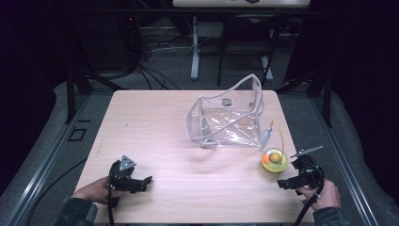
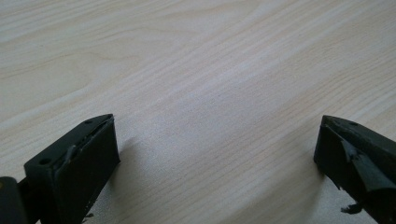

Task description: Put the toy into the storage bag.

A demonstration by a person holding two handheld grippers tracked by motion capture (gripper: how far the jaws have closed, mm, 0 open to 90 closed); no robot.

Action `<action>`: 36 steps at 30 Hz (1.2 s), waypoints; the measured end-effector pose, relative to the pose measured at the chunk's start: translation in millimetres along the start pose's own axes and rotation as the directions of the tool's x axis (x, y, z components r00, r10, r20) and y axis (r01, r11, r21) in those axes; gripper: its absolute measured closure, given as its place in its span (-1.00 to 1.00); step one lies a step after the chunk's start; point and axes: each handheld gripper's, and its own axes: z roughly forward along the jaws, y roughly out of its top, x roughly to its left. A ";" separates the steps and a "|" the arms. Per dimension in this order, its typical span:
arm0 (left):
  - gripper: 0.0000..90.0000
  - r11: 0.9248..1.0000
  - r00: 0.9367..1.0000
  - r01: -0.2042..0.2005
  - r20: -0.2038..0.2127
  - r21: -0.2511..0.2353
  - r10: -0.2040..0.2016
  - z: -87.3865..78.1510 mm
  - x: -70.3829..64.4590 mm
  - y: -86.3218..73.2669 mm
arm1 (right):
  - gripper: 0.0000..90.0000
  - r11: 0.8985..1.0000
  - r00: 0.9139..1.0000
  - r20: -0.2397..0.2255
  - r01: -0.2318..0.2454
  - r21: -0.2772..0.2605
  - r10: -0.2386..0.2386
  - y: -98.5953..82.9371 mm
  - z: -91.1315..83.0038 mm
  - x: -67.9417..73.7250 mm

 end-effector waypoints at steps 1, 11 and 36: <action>-1.00 1.000 1.000 -0.001 0.000 0.000 0.001 0.0 0.0 0.0 | -0.89 1.000 1.000 -0.010 -0.006 -0.016 0.006 0.0 1.1 0.8; -1.00 1.000 1.000 -0.001 0.000 0.000 0.001 0.0 0.0 -0.1 | -0.89 0.999 0.999 0.009 0.040 -0.023 -0.040 8.6 -3.3 5.3; -1.00 1.000 1.000 0.003 0.000 -0.001 -0.003 0.1 -0.5 -0.1 | -0.68 0.992 0.996 -0.008 0.091 -0.091 -0.092 62.8 -32.8 12.6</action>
